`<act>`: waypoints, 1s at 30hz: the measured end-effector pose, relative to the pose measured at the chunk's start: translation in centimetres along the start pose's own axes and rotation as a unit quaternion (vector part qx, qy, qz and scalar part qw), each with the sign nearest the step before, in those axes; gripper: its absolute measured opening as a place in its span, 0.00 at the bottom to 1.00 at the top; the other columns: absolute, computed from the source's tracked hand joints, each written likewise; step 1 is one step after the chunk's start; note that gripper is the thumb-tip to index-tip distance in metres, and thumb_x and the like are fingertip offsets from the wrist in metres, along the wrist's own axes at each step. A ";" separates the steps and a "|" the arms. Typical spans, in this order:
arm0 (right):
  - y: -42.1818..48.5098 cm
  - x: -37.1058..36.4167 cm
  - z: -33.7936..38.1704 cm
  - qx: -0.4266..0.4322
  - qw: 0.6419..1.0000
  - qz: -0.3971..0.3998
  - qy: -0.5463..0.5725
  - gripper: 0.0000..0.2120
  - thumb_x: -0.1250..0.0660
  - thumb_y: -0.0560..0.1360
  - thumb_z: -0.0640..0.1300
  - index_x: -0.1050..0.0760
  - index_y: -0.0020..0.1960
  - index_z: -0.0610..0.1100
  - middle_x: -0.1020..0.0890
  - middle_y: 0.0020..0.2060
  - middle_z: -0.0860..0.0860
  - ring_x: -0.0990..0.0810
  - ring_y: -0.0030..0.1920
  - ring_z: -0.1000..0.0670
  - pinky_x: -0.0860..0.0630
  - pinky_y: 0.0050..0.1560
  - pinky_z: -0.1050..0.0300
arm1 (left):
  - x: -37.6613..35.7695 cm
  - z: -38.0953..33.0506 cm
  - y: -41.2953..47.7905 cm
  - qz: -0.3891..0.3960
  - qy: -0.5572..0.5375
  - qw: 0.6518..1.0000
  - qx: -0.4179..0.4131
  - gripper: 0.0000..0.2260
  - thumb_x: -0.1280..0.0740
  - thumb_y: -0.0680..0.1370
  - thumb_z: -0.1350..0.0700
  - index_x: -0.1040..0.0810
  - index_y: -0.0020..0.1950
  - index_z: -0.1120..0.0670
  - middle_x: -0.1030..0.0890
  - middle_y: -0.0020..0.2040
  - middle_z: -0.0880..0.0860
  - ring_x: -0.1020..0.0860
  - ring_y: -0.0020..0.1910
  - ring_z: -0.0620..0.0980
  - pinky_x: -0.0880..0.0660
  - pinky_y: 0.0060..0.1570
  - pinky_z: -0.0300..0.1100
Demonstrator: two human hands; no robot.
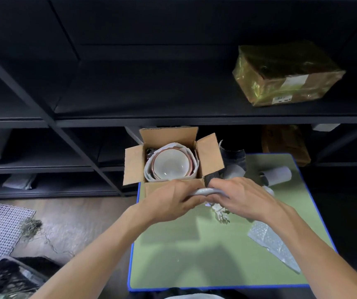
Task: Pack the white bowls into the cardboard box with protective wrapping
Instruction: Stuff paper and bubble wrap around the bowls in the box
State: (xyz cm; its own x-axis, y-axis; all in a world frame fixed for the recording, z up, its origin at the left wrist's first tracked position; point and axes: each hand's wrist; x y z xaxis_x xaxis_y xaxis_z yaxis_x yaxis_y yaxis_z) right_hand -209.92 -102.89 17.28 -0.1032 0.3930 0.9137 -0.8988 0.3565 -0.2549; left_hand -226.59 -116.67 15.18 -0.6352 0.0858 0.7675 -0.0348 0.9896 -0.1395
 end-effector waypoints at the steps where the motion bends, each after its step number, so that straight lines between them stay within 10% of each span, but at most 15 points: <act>1: 0.3 -0.2 0.5 0.002 1.000 -0.010 -0.005 0.16 0.41 0.80 0.60 0.33 0.47 0.48 0.29 0.31 0.54 0.32 0.36 0.49 0.44 0.35 0.51 | 0.1 0.3 -0.4 -0.011 0.005 1.000 0.016 0.09 0.40 0.82 0.44 0.26 0.53 0.49 0.21 0.40 0.45 0.25 0.38 0.45 0.27 0.39 0.44; 8: 3.2 -1.8 5.5 -0.024 0.992 -0.124 -0.002 0.09 0.40 0.79 0.55 0.28 0.50 0.50 0.18 0.40 0.52 0.20 0.43 0.43 0.29 0.38 0.49 | 0.4 2.7 -2.8 -0.123 0.031 0.984 0.123 0.11 0.44 0.78 0.45 0.27 0.48 0.49 0.17 0.38 0.50 0.22 0.39 0.55 0.24 0.40 0.51; 13: 4.7 -2.3 8.2 -0.054 0.983 -0.173 -0.012 0.09 0.37 0.79 0.54 0.29 0.50 0.49 0.17 0.39 0.49 0.19 0.44 0.40 0.36 0.35 0.51 | 2.1 2.5 -3.7 -0.039 -0.105 0.980 0.166 0.11 0.47 0.84 0.53 0.28 0.55 0.57 0.21 0.46 0.60 0.24 0.46 0.61 0.28 0.45 0.52; 19: 5.4 -2.9 10.5 -0.066 0.980 -0.168 0.087 0.08 0.39 0.81 0.51 0.30 0.55 0.48 0.17 0.47 0.47 0.20 0.48 0.39 0.25 0.44 0.46 | 2.4 3.9 -4.5 -0.069 -0.221 0.960 0.154 0.20 0.47 0.82 0.54 0.36 0.73 0.41 0.20 0.50 0.50 0.22 0.42 0.46 0.26 0.40 0.41; 25: 4.7 -2.8 12.2 0.008 0.985 -0.113 0.132 0.21 0.39 0.81 0.53 0.38 0.73 0.54 0.25 0.64 0.55 0.28 0.63 0.53 0.27 0.57 0.52 | 2.8 4.8 -4.2 -0.178 -0.360 0.892 0.206 0.16 0.45 0.80 0.59 0.26 0.63 0.44 0.21 0.47 0.52 0.22 0.37 0.42 0.26 0.31 0.33; 30: 4.6 -3.4 12.2 0.015 0.986 -0.109 0.122 0.30 0.33 0.76 0.54 0.43 0.74 0.56 0.28 0.66 0.56 0.29 0.64 0.54 0.27 0.54 0.54 | 2.8 4.4 -3.8 -0.222 -0.360 0.878 0.224 0.15 0.43 0.79 0.57 0.26 0.60 0.41 0.24 0.50 0.42 0.21 0.51 0.47 0.19 0.49 0.48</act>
State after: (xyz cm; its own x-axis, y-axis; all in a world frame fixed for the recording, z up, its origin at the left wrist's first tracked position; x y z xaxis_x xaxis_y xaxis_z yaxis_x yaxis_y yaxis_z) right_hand -218.85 -112.89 16.90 0.1964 0.5038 0.8412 -0.9011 0.4310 -0.0478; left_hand -231.65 -120.71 15.12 -0.7994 -0.5521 0.2369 -0.6003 0.7485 -0.2816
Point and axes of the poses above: each hand's wrist, its own y-axis towards the middle knuckle, its own x-axis out of the back of the hand, z = x × y
